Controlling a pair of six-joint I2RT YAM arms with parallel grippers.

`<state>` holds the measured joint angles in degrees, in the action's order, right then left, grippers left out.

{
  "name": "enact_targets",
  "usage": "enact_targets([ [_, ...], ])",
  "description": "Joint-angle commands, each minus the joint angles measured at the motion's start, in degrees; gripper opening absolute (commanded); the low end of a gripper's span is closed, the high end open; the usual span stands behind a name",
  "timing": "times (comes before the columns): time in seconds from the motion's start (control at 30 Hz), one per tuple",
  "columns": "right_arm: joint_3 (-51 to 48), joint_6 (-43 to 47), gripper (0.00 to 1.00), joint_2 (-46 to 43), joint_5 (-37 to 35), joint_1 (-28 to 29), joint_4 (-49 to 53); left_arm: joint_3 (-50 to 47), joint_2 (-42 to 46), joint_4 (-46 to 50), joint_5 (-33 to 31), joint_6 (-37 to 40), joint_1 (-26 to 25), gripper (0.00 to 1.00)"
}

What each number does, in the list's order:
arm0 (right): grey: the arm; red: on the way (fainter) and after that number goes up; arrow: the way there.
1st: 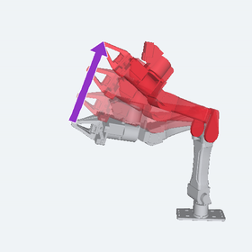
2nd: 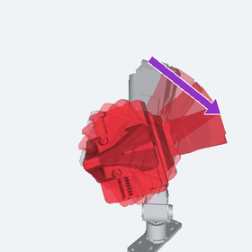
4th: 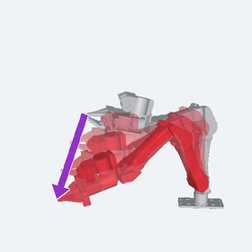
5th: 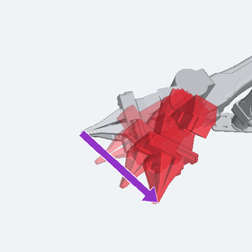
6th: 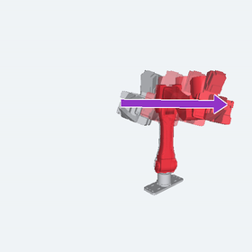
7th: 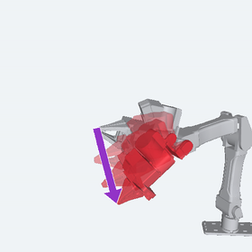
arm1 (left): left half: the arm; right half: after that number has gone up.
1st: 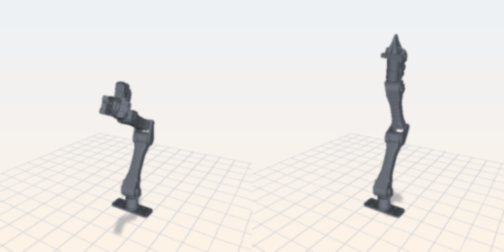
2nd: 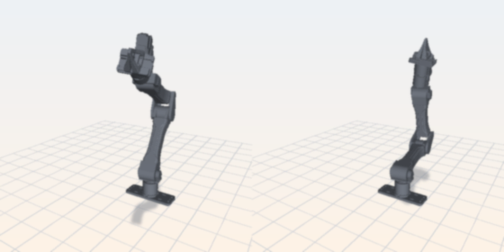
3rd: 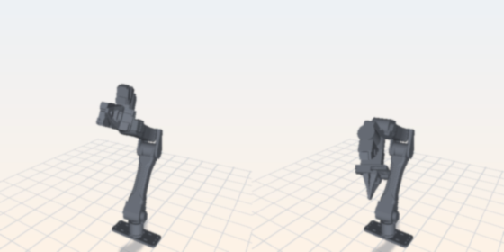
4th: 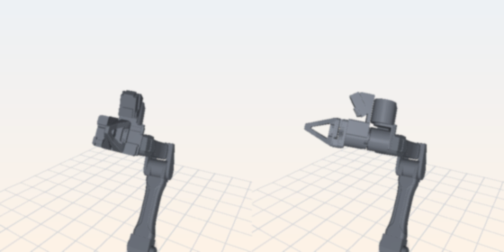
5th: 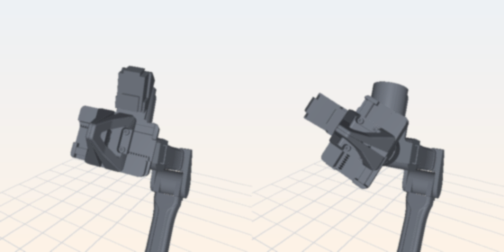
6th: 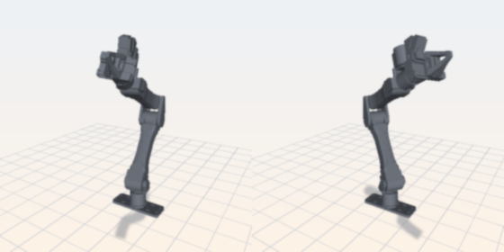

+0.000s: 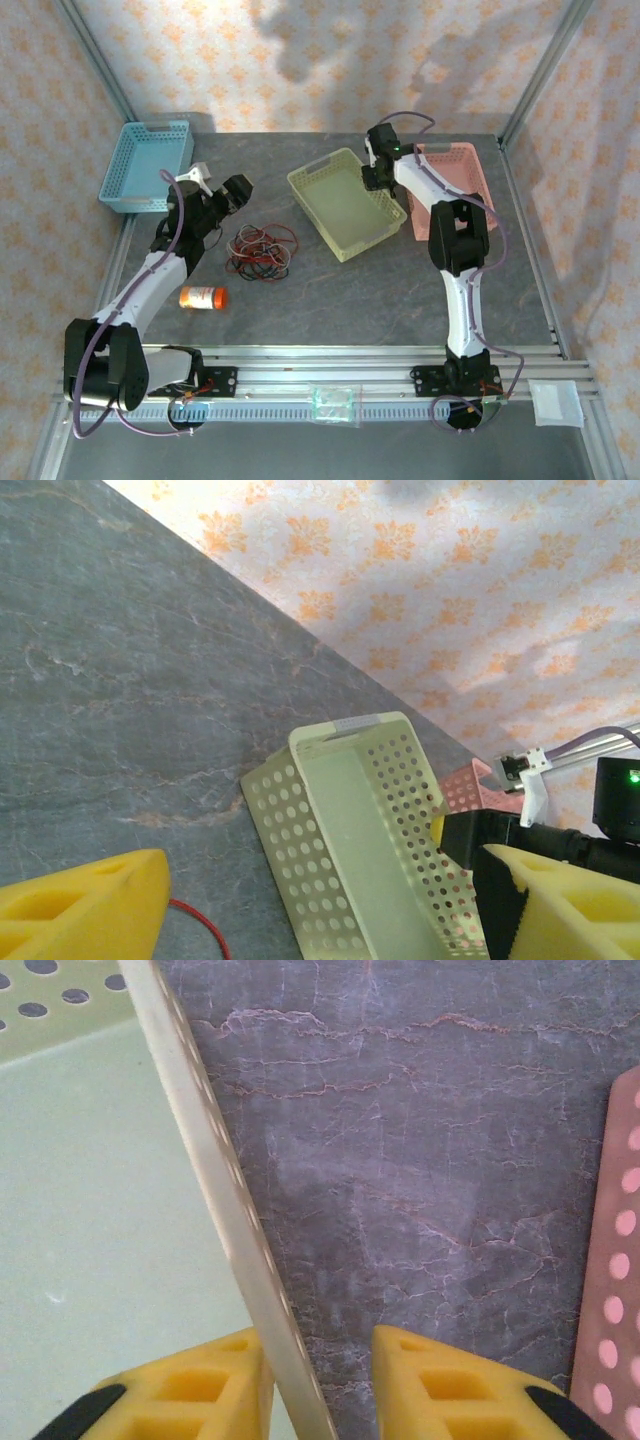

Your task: Untangle the cables

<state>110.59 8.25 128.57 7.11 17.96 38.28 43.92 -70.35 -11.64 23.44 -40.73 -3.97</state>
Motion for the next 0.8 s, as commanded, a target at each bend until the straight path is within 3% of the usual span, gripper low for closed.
enact_targets([
  [0.0,1.1,0.3,0.26,-0.6,-0.7,0.3,1.9,0.0,-0.8,-3.0,2.2,-1.2,0.5,0.8],
  [0.23,-0.7,-0.7,0.17,-2.5,-1.6,0.6,2.1,1.0,-2.5,-1.9,3.7,-0.2,0.5,0.82],
  [0.77,-11.9,-3.0,0.17,-13.1,-11.0,0.4,3.6,2.7,-6.5,-1.0,4.5,2.1,-1.5,0.84],
])
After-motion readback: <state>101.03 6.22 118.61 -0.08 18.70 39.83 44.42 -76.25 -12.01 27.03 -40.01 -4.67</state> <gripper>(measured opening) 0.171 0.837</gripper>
